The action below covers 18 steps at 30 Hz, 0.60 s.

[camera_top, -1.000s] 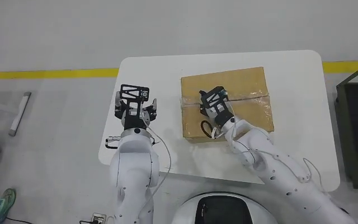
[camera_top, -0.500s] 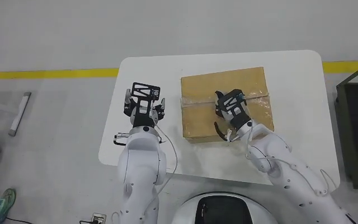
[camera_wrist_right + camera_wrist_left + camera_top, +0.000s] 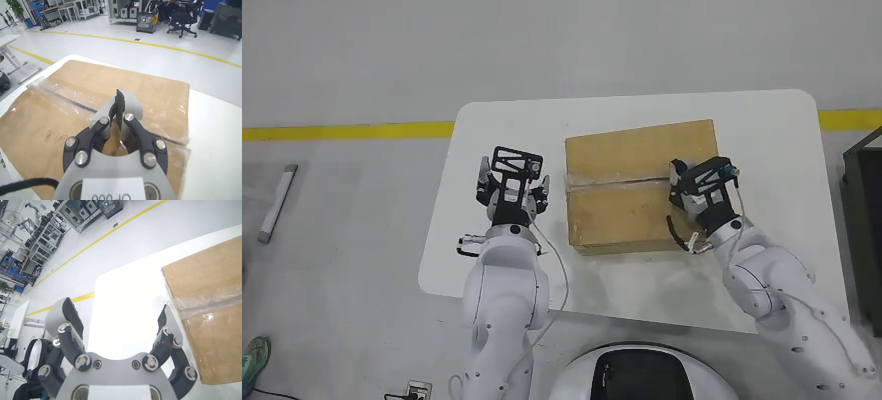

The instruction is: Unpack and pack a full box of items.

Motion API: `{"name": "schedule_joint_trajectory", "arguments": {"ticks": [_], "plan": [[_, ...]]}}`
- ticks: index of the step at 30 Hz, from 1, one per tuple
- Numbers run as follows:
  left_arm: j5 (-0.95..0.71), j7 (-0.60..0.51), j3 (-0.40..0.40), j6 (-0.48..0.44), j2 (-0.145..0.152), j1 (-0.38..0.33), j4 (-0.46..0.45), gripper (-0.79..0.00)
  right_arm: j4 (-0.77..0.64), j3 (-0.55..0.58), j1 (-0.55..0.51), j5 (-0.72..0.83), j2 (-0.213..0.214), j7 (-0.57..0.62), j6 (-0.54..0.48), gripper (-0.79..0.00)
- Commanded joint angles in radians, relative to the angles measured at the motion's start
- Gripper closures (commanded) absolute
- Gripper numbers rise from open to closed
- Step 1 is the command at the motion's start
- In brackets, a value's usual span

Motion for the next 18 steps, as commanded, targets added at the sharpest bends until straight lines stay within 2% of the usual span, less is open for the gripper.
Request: {"name": "schedule_joint_trajectory", "arguments": {"ticks": [1,9,18], "plan": [[0.001,0.0,0.001,0.001,0.0,0.0,0.001,-0.785,-0.015,0.023,-0.021,-0.005,0.003,-0.001,-0.007,0.0],[0.002,0.002,0.01,-0.005,-0.002,0.001,0.007,-0.785,-0.04,0.101,-0.058,0.019,0.008,-0.011,-0.002,0.0],[0.002,0.018,0.004,-0.016,-0.001,0.011,-0.001,-0.785,-0.127,0.247,-0.124,0.103,0.006,-0.071,0.117,0.0]]}}
